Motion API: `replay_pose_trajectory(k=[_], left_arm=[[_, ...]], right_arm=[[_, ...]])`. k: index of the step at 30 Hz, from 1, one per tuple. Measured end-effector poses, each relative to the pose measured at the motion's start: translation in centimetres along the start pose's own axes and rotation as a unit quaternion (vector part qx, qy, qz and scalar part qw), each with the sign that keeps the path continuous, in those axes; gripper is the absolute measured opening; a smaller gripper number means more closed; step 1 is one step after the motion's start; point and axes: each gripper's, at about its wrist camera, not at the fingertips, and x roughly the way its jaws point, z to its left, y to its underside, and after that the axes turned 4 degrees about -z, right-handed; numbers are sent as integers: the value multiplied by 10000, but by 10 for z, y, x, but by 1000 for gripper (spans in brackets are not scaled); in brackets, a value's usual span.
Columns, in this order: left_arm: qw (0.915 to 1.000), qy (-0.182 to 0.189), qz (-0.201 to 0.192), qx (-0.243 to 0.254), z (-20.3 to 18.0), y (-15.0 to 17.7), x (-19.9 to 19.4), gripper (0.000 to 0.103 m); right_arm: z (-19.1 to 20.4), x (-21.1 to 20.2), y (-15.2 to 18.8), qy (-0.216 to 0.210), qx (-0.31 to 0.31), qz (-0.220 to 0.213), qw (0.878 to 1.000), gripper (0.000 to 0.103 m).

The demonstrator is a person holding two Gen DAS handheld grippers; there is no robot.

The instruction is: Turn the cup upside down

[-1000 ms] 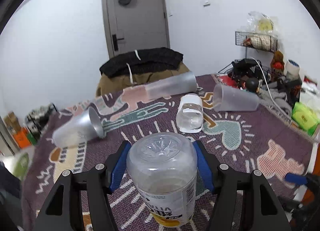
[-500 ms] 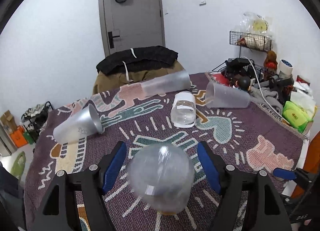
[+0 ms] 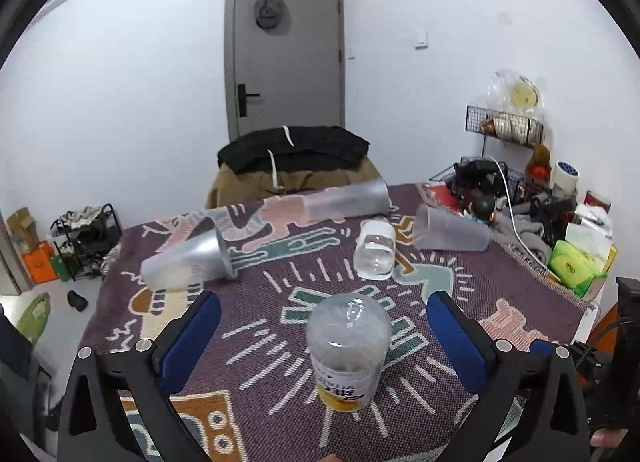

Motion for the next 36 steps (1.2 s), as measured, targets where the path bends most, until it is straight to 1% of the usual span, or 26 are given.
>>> replay_pose_trajectory(k=[9,12,18,27,31,36], left_arm=[[9997,-142,-181,-69,15,4,-30,103],[9996,-184,-217,-66,18,8,-38,103],[9989,-321,-313,-149,25,19,-56,103],[9971,-576,-481,-158,34,34,-77,103],[9966,-655,-458,-193,37,45,-82,103],[9966,-658,-439,-246,42,59,-87,103]], right_arm=[[13,-8,-7,-11,-153,-38,9999,91],[19,-12,-8,15,-290,-107,9995,91],[27,-21,-10,6,-512,-230,9984,92],[36,-29,-7,-82,-758,-251,9968,92],[41,-33,-5,-183,-889,-302,9954,92],[48,-33,1,-178,-1062,-302,9937,92]])
